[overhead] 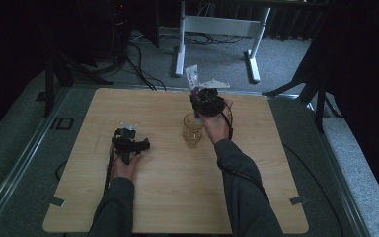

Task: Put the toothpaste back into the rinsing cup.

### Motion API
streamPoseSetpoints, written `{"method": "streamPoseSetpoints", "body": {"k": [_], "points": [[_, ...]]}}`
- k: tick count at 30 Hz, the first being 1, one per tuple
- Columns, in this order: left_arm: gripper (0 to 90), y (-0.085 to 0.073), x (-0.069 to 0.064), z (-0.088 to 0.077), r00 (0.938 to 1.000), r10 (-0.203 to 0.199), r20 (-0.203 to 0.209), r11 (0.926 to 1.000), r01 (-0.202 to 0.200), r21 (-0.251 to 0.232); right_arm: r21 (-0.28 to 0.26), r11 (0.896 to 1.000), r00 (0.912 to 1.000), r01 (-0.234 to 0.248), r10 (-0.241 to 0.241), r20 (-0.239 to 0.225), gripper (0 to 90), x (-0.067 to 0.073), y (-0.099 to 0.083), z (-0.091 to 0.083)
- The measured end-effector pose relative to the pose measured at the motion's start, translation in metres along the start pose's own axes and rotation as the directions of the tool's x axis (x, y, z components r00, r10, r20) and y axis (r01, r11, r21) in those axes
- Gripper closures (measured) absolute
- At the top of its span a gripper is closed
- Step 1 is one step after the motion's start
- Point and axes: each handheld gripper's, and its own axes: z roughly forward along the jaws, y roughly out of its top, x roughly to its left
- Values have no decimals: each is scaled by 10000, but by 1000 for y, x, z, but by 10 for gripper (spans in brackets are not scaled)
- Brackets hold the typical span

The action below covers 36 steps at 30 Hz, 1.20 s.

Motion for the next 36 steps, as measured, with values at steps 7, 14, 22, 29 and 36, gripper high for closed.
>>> {"method": "streamPoseSetpoints", "body": {"k": [7,14,22,29,36], "points": [[111,0,0,0,10000,-1,0,10000,1,5,40,9999,9999,150,-150,24,697,2,-2,4],[111,0,0,0,10000,1,4,10000,-1,2,96,9999,10000,43,-44,67,695,3,-4,9],[111,0,0,0,10000,1,2,10000,-1,-5,354,9994,9999,39,-43,115,691,3,-12,14],[111,0,0,0,10000,-3,3,10000,3,-7,496,9987,9999,87,-92,110,685,4,-18,18],[111,0,0,0,10000,-1,3,10000,1,-8,694,9976,9999,-1,-9,131,681,3,-27,21]]}}
